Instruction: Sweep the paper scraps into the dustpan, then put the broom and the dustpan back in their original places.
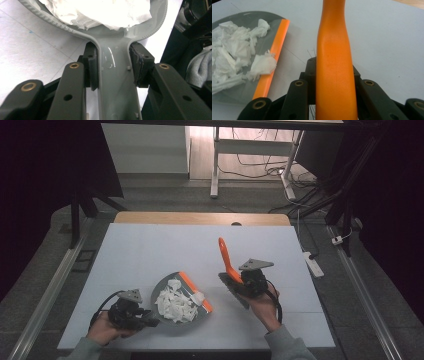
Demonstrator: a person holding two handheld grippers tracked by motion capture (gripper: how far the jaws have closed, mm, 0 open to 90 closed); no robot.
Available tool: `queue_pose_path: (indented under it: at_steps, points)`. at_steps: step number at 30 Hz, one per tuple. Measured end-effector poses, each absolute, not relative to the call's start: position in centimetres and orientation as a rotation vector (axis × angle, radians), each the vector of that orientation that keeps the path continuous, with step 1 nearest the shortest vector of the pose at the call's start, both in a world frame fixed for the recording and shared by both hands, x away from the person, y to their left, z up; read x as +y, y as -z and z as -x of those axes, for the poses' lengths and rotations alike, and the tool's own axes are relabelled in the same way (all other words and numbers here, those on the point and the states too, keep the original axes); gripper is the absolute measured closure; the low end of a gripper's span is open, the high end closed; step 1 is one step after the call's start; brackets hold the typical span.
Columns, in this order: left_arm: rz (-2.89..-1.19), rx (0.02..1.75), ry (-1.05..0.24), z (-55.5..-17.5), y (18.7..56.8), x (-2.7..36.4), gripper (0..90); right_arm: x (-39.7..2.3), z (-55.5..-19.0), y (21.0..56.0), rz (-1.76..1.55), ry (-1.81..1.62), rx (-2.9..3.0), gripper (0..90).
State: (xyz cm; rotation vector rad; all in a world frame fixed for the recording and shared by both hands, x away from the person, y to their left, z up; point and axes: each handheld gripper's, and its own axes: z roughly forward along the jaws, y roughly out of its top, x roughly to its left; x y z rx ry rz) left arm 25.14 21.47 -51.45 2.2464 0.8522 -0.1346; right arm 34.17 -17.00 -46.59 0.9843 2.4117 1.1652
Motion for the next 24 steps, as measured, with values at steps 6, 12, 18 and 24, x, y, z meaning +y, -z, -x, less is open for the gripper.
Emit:
queue_pose_path:
  at_steps: [6, 12, 18, 24]
  points:
    - [-2.195, 0.891, 0.101, -25.0, 51.1, 21.7, 61.8, -17.9, -34.2, 46.4, -0.983, -1.181, 2.403, 71.6]
    - [-2.141, 0.953, 0.05, -24.7, 50.7, 21.8, 61.8, -18.6, -34.0, 46.2, -0.972, -1.194, 2.397, 71.7]
    - [-2.096, 1.001, 0.028, -24.3, 50.5, 21.7, 61.8, -19.7, -33.6, 46.1, -0.972, -1.209, 2.4, 71.6]
    - [-2.05, 1.056, 0.003, -24.2, 50.4, 21.9, 61.8, -20.9, -33.2, 46.3, -0.991, -1.206, 2.402, 71.6]
